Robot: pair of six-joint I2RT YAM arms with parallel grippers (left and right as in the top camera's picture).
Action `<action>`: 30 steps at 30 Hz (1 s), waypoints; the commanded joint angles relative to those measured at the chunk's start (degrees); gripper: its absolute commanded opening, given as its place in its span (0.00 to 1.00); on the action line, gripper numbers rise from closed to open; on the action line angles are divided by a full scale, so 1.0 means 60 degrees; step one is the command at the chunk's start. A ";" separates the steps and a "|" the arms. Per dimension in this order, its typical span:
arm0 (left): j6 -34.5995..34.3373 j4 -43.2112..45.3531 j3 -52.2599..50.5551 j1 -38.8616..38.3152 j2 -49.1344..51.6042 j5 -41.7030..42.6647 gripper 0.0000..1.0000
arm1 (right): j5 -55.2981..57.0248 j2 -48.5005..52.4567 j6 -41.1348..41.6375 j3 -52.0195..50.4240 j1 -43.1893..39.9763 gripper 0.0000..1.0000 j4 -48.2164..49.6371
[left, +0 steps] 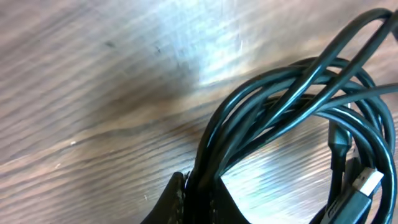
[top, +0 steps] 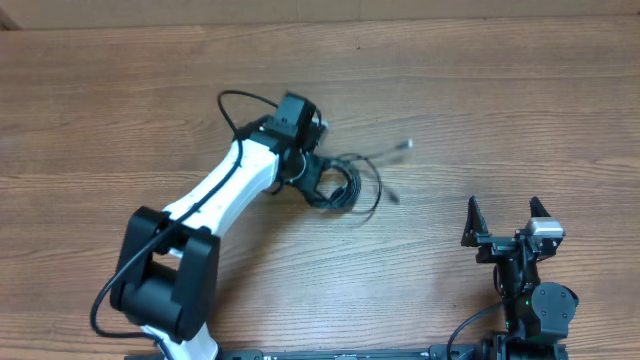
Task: Untangle cables
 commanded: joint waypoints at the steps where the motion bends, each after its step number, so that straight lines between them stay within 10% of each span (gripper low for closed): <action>1: -0.2732 -0.0321 0.0572 -0.0058 -0.0583 0.0040 0.04 | -0.0015 -0.0113 0.0066 -0.0102 0.0044 1.00 0.0036; 12: -1.1719 -0.2739 0.0568 -0.0073 -0.0619 0.0040 0.04 | -0.0015 -0.0113 0.0066 -0.0102 0.0044 1.00 0.0036; 30: -1.1854 -0.2725 0.0568 -0.0058 -0.0619 0.2149 0.04 | -0.0015 -0.0113 0.0066 -0.0102 0.0044 1.00 0.0036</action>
